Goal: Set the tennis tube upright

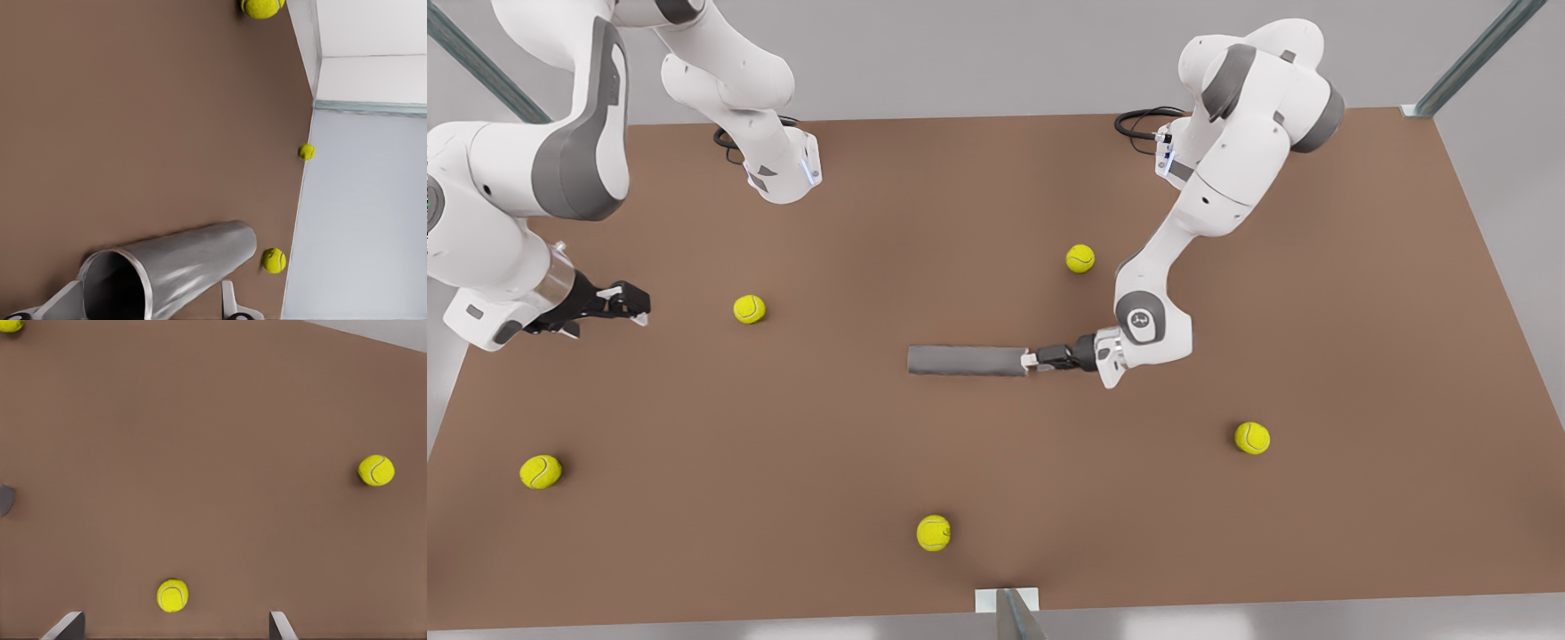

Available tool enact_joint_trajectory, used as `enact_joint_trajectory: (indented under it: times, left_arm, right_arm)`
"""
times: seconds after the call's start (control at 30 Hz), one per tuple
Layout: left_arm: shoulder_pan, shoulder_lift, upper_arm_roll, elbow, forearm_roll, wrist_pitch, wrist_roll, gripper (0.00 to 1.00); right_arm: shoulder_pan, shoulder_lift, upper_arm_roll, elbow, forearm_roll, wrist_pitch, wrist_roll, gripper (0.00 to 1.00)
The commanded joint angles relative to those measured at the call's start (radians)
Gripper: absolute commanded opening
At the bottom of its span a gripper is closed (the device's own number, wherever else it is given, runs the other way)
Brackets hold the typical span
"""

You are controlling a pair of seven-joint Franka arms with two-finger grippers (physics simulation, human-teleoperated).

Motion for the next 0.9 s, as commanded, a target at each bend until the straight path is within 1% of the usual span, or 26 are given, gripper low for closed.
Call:
enact_joint_trajectory:
  times: [0.0, 0.07, 0.6, 0.87]
  left_arm:
    - [0.000, 0.000, 0.000, 0.000, -0.016, 0.000, 0.000, 0.99]
    - [0.000, -0.002, -0.014, 0.002, -0.043, 0.000, 0.002, 0.98]
    - [-0.020, -0.002, -0.018, -0.020, -0.056, 0.020, 0.008, 0.98]
    - [-0.015, -0.014, -0.026, -0.057, -0.060, 0.023, 0.021, 0.98]
  right_arm:
    - [0.000, -0.001, -0.001, -0.001, -0.002, -0.002, 0.001, 1.00]
    - [0.000, -0.001, 0.001, 0.001, -0.002, -0.021, 0.001, 1.00]
    - [0.002, 0.001, 0.001, 0.006, 0.001, -0.015, 0.007, 1.00]
    - [0.003, 0.007, 0.001, 0.006, -0.002, -0.021, 0.004, 1.00]
